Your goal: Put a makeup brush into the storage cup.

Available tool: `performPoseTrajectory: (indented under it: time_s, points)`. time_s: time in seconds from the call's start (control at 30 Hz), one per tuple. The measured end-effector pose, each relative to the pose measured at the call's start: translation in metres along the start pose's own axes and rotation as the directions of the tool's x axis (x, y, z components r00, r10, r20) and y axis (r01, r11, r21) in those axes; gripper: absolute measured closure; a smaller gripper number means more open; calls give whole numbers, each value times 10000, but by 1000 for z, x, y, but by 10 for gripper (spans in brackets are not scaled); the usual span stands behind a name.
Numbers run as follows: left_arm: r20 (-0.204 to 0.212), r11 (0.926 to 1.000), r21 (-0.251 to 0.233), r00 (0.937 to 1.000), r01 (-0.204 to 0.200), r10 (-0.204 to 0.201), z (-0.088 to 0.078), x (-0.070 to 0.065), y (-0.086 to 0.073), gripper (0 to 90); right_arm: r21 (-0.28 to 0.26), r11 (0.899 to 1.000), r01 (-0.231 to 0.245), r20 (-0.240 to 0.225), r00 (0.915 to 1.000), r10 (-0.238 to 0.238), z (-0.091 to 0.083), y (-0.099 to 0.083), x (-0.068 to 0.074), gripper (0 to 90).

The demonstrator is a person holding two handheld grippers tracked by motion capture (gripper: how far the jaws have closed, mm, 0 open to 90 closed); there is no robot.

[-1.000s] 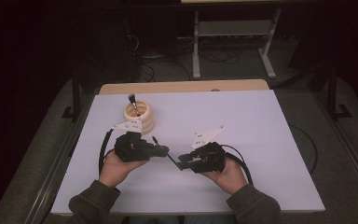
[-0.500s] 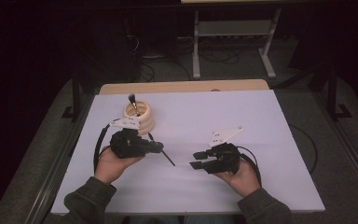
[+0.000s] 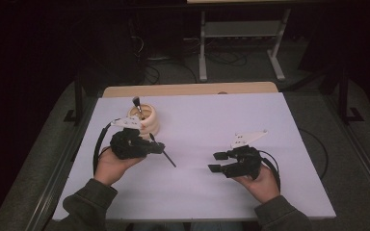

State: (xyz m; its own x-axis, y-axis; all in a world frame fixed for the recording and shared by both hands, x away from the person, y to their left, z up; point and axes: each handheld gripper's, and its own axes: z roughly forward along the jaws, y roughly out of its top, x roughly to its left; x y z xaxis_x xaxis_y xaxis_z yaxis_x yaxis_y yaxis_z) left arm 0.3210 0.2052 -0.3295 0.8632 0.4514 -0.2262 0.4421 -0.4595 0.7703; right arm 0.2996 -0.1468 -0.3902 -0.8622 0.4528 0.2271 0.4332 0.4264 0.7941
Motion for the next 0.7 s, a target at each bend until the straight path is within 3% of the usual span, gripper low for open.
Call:
performPoseTrajectory:
  time_s: [0.57, 0.7]
  points:
    - [-242, 9998, -33, 9995, 205, -206, -10, 9, 2, 851, -162, 9992, -376, 540, 9978, 385, -15, -11, -13, 402]
    - [-396, 10000, 27, 9992, 74, -73, -14, 10, 2, 851, -199, 9986, -494, 645, 9966, 506, -17, -14, -16, 391]
